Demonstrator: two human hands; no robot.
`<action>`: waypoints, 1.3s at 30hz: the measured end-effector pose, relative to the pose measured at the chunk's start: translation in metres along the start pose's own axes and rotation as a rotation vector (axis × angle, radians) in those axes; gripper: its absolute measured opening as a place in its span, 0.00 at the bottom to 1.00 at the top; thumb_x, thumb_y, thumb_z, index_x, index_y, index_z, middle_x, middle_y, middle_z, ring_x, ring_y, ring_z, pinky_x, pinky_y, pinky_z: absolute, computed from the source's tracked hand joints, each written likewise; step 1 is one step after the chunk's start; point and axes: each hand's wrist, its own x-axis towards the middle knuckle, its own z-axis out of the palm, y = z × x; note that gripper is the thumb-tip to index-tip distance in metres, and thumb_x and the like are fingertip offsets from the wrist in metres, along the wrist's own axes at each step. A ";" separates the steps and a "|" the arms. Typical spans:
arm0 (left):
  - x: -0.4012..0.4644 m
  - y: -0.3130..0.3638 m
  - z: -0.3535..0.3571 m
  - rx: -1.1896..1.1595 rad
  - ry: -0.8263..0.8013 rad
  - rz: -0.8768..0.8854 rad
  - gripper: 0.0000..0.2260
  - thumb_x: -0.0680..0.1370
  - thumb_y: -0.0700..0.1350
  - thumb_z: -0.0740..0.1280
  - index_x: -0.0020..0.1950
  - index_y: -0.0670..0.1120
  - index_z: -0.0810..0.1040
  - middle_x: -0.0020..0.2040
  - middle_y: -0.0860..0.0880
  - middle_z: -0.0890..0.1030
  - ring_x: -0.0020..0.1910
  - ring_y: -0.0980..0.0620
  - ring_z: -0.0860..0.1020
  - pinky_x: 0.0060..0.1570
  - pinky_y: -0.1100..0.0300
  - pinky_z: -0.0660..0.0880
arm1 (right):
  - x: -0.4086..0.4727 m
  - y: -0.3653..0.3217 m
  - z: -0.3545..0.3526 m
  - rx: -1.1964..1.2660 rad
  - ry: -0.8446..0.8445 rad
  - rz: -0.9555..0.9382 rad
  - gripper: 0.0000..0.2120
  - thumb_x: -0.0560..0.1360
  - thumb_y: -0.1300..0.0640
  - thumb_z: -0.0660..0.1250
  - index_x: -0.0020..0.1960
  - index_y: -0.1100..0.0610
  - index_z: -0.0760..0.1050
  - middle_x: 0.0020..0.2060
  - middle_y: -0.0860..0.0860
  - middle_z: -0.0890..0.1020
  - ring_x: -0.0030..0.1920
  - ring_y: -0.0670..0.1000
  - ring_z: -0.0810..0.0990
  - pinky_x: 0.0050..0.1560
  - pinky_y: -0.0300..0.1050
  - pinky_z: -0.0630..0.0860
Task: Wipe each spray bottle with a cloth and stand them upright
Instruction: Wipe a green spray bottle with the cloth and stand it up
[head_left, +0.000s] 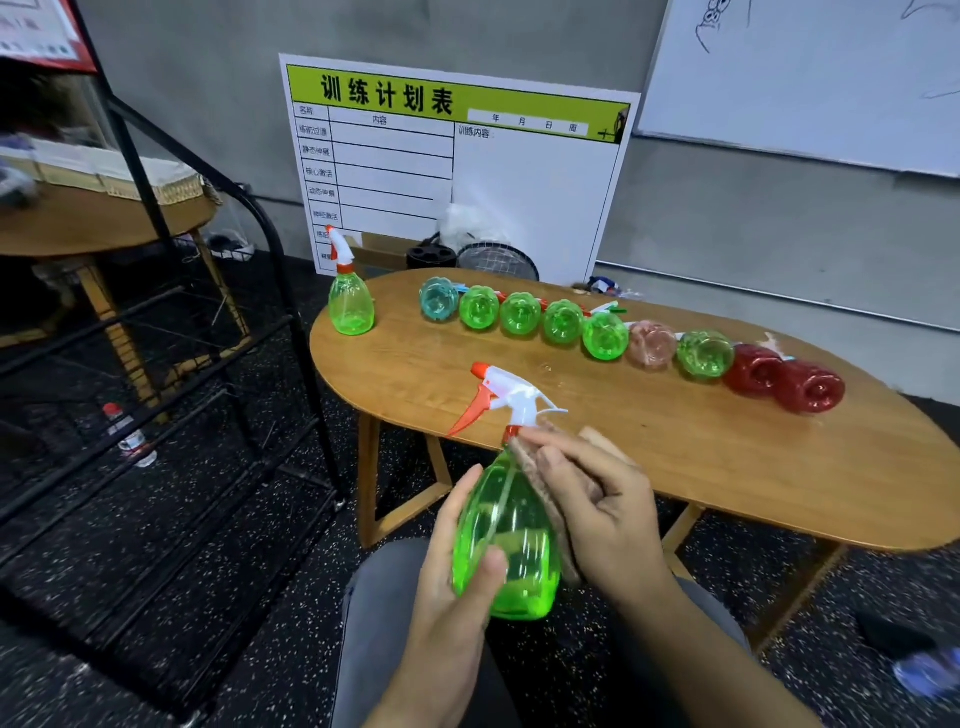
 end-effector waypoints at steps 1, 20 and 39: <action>-0.001 0.004 0.002 -0.018 -0.012 0.009 0.40 0.69 0.74 0.74 0.79 0.66 0.68 0.79 0.53 0.73 0.79 0.47 0.70 0.78 0.37 0.64 | 0.005 -0.001 -0.001 0.006 0.015 0.009 0.10 0.81 0.51 0.68 0.57 0.47 0.87 0.41 0.42 0.80 0.41 0.46 0.78 0.43 0.39 0.72; -0.003 0.028 0.009 -0.275 0.050 -0.034 0.22 0.83 0.53 0.57 0.78 0.57 0.71 0.67 0.43 0.84 0.66 0.42 0.82 0.62 0.53 0.81 | -0.051 0.003 -0.004 -0.444 -0.309 -0.566 0.14 0.78 0.53 0.74 0.64 0.45 0.84 0.37 0.51 0.77 0.34 0.48 0.74 0.29 0.43 0.74; 0.000 0.027 0.006 -0.235 0.041 -0.049 0.21 0.84 0.51 0.56 0.77 0.55 0.71 0.66 0.46 0.84 0.65 0.44 0.83 0.59 0.57 0.81 | -0.056 0.008 -0.002 -0.538 -0.319 -0.634 0.16 0.79 0.50 0.71 0.67 0.45 0.82 0.35 0.50 0.75 0.33 0.48 0.71 0.28 0.42 0.72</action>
